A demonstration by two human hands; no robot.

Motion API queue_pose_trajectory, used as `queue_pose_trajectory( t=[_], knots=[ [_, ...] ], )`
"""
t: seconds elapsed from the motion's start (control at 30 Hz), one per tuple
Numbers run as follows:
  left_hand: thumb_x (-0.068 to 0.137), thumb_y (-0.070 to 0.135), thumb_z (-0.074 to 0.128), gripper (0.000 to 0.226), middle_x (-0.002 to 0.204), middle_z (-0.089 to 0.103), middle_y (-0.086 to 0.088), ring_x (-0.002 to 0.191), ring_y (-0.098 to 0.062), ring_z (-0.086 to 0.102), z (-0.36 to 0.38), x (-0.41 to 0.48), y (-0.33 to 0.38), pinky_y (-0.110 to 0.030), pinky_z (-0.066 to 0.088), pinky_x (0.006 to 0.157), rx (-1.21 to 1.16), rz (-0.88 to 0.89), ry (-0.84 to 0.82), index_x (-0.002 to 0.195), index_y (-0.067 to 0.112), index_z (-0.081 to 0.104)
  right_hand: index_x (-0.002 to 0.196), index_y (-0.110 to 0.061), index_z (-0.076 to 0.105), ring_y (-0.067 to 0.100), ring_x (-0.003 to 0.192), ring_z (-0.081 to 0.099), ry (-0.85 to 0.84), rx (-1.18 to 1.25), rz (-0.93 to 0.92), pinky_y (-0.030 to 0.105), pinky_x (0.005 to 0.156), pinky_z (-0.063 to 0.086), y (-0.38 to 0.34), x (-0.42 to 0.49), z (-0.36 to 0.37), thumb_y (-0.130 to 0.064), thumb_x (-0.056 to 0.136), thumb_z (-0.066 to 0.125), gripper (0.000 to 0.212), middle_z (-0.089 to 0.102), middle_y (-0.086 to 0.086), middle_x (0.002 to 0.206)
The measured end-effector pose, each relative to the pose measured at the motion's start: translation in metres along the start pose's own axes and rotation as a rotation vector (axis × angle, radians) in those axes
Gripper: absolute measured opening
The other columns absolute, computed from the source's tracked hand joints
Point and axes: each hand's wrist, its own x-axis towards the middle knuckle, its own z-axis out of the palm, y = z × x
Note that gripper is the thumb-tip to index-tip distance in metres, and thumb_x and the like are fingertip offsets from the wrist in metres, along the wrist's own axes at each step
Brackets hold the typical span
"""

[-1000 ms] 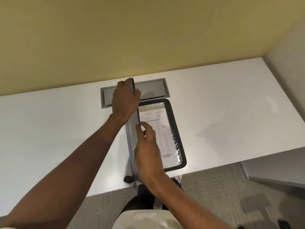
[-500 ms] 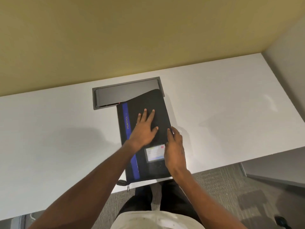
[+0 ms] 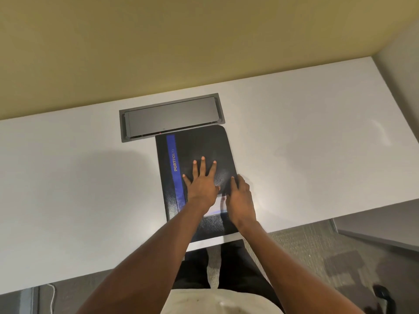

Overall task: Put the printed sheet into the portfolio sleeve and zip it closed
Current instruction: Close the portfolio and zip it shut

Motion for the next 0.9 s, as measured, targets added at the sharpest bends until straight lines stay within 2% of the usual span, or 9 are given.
queue_pose_trajectory(
  t=[0.2, 0.37, 0.43, 0.5, 0.6, 0.67, 0.7, 0.77, 0.9],
  knots=[
    [0.1, 0.05, 0.056, 0.088, 0.17, -0.022, -0.003, 0.155, -0.032, -0.021, 0.005, 0.002, -0.001, -0.07, 0.004, 0.119, 0.004, 0.003, 0.008, 0.162, 0.037, -0.005, 0.159, -0.008, 0.021, 0.033, 0.15, 0.027, -0.055, -0.219, -0.067, 0.042, 0.118, 0.032, 0.006, 0.001, 0.003, -0.013, 0.092, 0.066, 0.081, 0.017, 0.016, 0.166],
    [0.104, 0.048, 0.049, 0.078, 0.172, -0.014, -0.002, 0.157, -0.026, -0.015, 0.01, -0.011, -0.01, -0.059, 0.003, 0.126, -0.023, 0.007, 0.065, 0.163, 0.034, 0.001, 0.161, -0.009, 0.01, 0.031, 0.152, 0.023, -0.085, -0.275, -0.074, 0.042, 0.121, 0.028, 0.005, -0.002, -0.002, -0.018, 0.094, 0.062, 0.085, 0.007, 0.015, 0.169],
    [0.106, 0.046, 0.046, 0.074, 0.172, -0.012, -0.002, 0.158, -0.025, -0.013, 0.015, -0.021, -0.014, -0.054, 0.002, 0.127, -0.048, 0.006, 0.12, 0.164, 0.032, 0.001, 0.161, -0.009, 0.014, 0.031, 0.154, 0.021, -0.034, -0.259, -0.08, 0.043, 0.124, 0.023, 0.003, -0.008, -0.001, -0.02, 0.097, 0.056, 0.077, 0.009, 0.014, 0.169],
    [0.107, 0.039, 0.046, 0.071, 0.172, -0.007, -0.001, 0.158, -0.023, -0.01, 0.019, -0.032, -0.019, -0.051, 0.002, 0.128, -0.091, 0.027, 0.199, 0.164, 0.03, 0.005, 0.158, -0.012, 0.027, 0.03, 0.153, 0.026, 0.045, -0.221, -0.1, 0.046, 0.124, 0.022, -0.004, -0.018, 0.001, -0.023, 0.098, 0.057, 0.068, 0.022, 0.013, 0.167],
    [0.106, 0.027, 0.049, 0.065, 0.172, 0.01, 0.0, 0.159, -0.021, 0.007, 0.028, -0.056, -0.031, -0.049, 0.009, 0.129, -0.134, 0.085, 0.298, 0.163, 0.027, 0.018, 0.145, -0.015, 0.049, 0.028, 0.138, 0.049, 0.111, -0.174, -0.15, 0.044, 0.116, 0.038, -0.017, -0.041, 0.013, -0.026, 0.094, 0.065, 0.055, 0.052, 0.01, 0.149],
    [0.105, 0.023, 0.052, 0.059, 0.166, 0.029, -0.002, 0.154, -0.023, 0.025, 0.035, -0.077, -0.047, -0.049, 0.021, 0.127, -0.141, 0.099, 0.327, 0.159, 0.023, 0.03, 0.131, -0.016, 0.058, 0.026, 0.119, 0.061, 0.13, -0.159, -0.226, 0.041, 0.103, 0.049, -0.027, -0.06, 0.026, -0.026, 0.094, 0.063, 0.038, 0.065, 0.007, 0.128],
    [0.104, 0.022, 0.052, 0.056, 0.161, 0.038, -0.003, 0.149, -0.025, 0.034, 0.038, -0.089, -0.057, -0.049, 0.028, 0.123, -0.142, 0.1, 0.335, 0.157, 0.021, 0.035, 0.124, -0.017, 0.061, 0.024, 0.109, 0.062, 0.119, -0.152, -0.267, 0.04, 0.096, 0.052, -0.032, -0.07, 0.032, -0.027, 0.096, 0.056, 0.029, 0.067, 0.005, 0.118],
    [0.101, 0.02, 0.055, 0.051, 0.15, 0.05, -0.004, 0.138, -0.026, 0.046, 0.047, -0.111, -0.08, -0.048, 0.039, 0.115, -0.143, 0.102, 0.345, 0.151, 0.018, 0.044, 0.111, -0.019, 0.064, 0.021, 0.096, 0.061, 0.071, -0.145, -0.329, 0.037, 0.086, 0.052, -0.04, -0.089, 0.047, -0.031, 0.098, 0.044, 0.027, 0.066, 0.0, 0.103],
    [0.097, 0.018, 0.056, 0.041, 0.138, 0.057, -0.001, 0.125, -0.025, 0.053, 0.068, -0.15, -0.128, -0.045, 0.045, 0.101, -0.125, 0.112, 0.362, 0.138, 0.019, 0.052, 0.09, -0.022, 0.068, 0.019, 0.082, 0.066, 0.012, -0.141, -0.443, 0.034, 0.073, 0.055, -0.055, -0.118, 0.079, -0.036, 0.093, 0.047, 0.025, 0.068, -0.003, 0.085]
  ],
)
